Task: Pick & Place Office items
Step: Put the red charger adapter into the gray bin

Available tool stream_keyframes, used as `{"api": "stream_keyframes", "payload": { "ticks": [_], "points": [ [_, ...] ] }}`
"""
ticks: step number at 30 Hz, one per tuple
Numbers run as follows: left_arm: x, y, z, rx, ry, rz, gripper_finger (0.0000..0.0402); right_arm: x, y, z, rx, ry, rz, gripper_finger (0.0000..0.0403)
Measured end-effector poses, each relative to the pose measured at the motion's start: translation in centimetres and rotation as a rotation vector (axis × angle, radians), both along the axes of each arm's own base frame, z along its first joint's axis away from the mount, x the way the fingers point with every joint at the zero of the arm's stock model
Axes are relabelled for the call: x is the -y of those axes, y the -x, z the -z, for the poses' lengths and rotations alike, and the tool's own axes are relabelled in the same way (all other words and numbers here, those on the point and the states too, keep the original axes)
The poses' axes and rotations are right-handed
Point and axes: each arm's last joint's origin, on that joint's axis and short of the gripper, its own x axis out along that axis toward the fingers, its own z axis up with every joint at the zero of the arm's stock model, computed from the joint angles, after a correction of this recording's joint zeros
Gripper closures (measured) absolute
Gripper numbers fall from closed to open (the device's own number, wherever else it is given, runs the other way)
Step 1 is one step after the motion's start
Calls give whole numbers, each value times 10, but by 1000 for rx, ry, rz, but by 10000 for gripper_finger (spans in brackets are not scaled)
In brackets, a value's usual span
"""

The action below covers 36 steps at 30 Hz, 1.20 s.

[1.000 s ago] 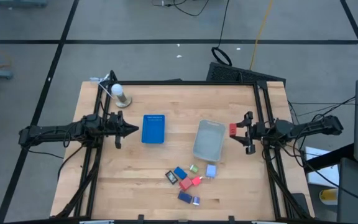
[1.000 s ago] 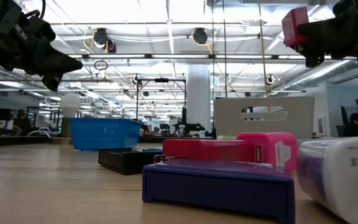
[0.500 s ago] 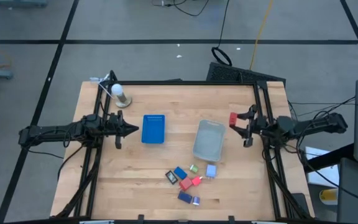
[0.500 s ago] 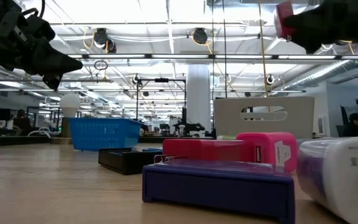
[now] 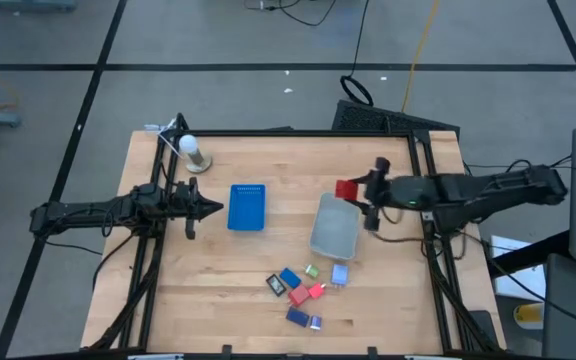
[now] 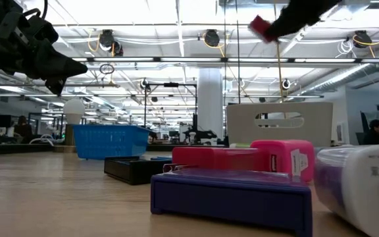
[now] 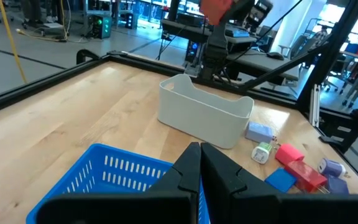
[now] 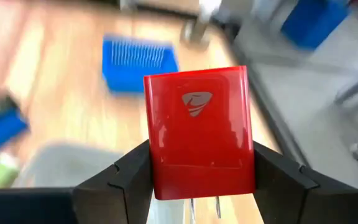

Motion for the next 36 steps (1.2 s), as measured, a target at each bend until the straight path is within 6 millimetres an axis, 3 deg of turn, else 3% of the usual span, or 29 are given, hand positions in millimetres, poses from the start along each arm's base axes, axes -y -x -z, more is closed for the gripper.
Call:
{"api": "stream_keyframes", "payload": {
  "ticks": [5,16,26,36],
  "points": [
    [0,0,0,0,0,1,392,-1,-27,14,-225,-12,-127,195],
    [0,0,0,0,2,3,392,-8,-59,76,-582,-34,-195,195],
    [0,0,0,0,2,-1,392,-11,-75,116,-738,-71,-234,195],
    [0,0,0,-1,2,-2,392,-12,-84,137,-797,-87,-260,195]
  ]
}}
